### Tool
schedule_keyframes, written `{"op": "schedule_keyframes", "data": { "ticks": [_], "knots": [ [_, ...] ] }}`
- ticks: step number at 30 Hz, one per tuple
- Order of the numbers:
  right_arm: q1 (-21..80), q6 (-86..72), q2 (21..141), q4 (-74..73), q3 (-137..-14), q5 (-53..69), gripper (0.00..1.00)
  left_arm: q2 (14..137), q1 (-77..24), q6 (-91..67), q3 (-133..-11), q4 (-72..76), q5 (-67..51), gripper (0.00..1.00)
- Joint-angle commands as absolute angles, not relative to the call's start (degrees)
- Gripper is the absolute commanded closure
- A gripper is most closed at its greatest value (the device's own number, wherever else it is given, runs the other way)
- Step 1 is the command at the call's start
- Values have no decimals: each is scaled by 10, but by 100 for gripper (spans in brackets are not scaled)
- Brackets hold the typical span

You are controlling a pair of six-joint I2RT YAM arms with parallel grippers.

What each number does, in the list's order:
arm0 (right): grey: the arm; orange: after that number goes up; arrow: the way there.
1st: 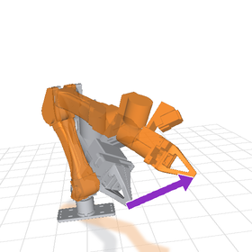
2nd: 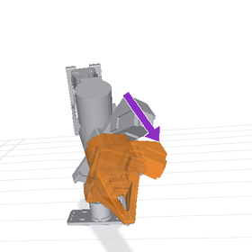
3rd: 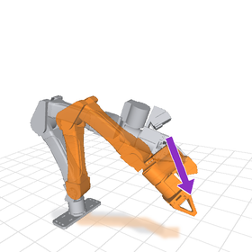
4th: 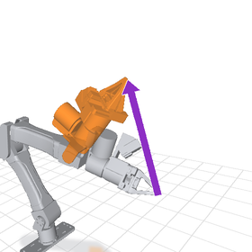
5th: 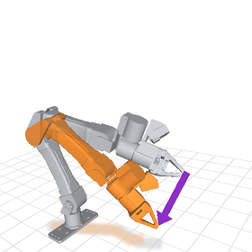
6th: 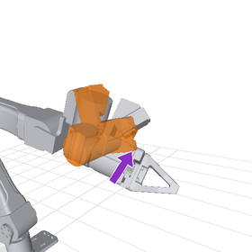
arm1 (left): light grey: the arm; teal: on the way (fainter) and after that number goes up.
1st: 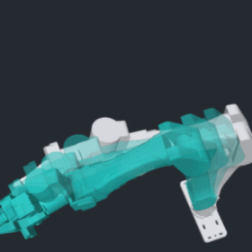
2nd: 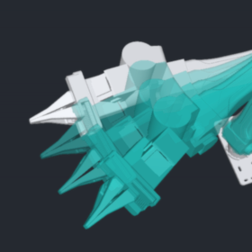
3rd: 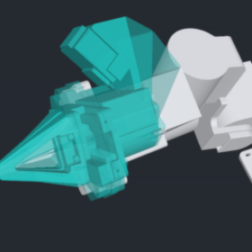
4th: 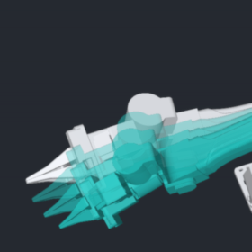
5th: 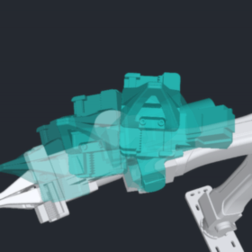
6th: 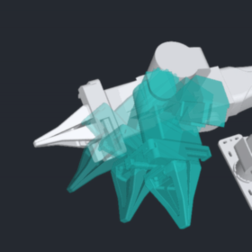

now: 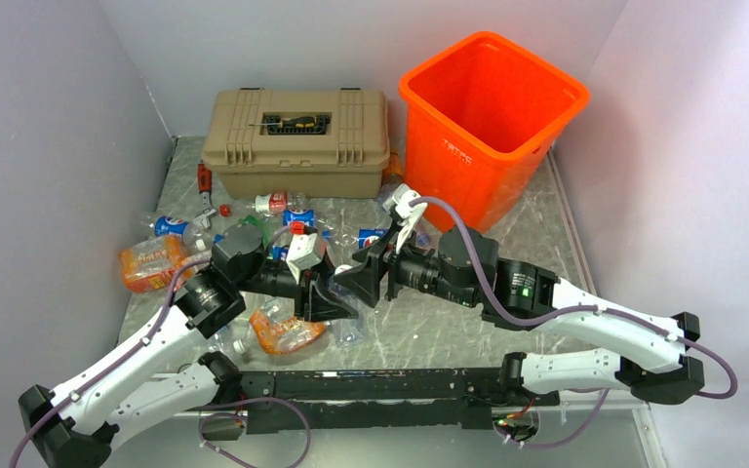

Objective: Put the plastic bottles in the bin
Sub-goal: Pick up the plastic bottle at the center of the board.

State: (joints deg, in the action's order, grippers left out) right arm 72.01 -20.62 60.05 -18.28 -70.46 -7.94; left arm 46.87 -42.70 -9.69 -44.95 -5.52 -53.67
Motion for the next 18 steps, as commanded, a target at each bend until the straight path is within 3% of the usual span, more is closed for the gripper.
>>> {"op": "schedule_keyframes", "data": {
  "ticks": [1, 6, 12, 15, 18],
  "knots": [
    [711, -222, 607, -180, -731, -49, 40, 463, -430, -83, -471, -61, -537, 100],
    [708, -224, 614, -184, -732, -41, 48, 461, -431, -84, -470, -60, -533, 100],
    [707, -226, 625, -192, -733, -37, 42, 459, -430, -84, -471, -62, -527, 100],
    [706, -225, 624, -192, -732, -42, 53, 457, -430, -84, -471, -62, -526, 100],
    [705, -225, 622, -191, -730, -41, 73, 457, -430, -86, -472, -65, -519, 99]
  ]
}}
